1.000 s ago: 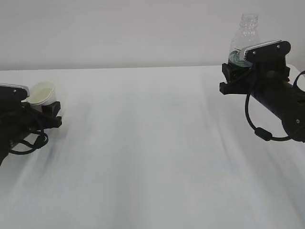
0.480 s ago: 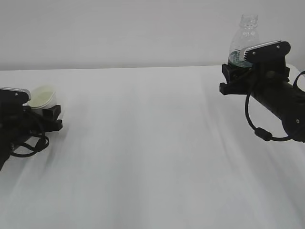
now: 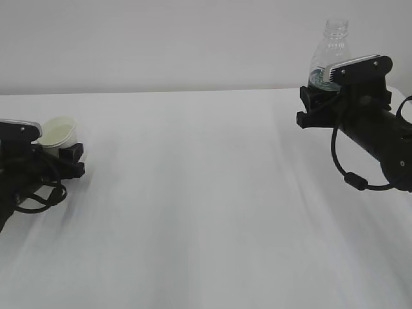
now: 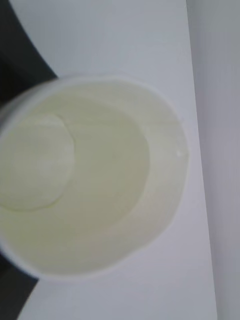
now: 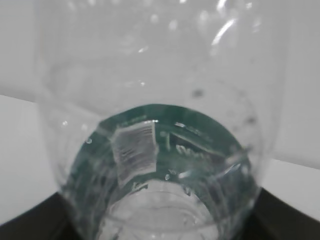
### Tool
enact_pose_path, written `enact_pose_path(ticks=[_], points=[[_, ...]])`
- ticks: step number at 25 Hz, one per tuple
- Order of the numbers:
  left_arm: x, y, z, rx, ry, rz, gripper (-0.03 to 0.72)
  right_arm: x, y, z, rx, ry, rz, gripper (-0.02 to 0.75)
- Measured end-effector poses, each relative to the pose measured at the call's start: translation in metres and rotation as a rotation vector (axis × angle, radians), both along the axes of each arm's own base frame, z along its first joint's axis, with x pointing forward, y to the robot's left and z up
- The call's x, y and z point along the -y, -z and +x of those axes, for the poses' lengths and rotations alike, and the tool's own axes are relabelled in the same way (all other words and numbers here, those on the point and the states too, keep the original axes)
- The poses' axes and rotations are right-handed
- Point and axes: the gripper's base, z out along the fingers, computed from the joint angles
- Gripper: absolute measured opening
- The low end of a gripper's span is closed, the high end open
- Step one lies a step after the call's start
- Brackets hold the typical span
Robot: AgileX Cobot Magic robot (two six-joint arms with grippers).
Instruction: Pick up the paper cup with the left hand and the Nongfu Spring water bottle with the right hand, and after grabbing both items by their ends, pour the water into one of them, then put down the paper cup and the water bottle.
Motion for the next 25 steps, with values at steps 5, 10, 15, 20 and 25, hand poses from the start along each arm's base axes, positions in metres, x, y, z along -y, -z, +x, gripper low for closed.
enact_pose_path(ticks=[5, 10, 15, 20, 25], points=[[0.001, -0.001, 0.000, 0.012, 0.009, 0.000, 0.586, 0.000, 0.000, 0.000, 0.000, 0.000, 0.000, 0.457], [0.001, -0.001, 0.000, 0.014, 0.007, 0.000, 0.624, 0.000, 0.000, 0.000, 0.000, 0.000, 0.000, 0.457], [0.001, -0.001, 0.000, 0.016, 0.006, -0.001, 0.627, 0.000, 0.000, 0.000, 0.000, 0.000, 0.000, 0.457], [0.000, 0.002, -0.009, -0.012, 0.006, 0.001, 0.627, 0.000, 0.000, 0.000, 0.000, 0.000, 0.000, 0.457], [-0.001, -0.005, -0.023, -0.028, 0.006, 0.001, 0.627, 0.000, 0.000, 0.000, 0.000, 0.000, 0.000, 0.457]])
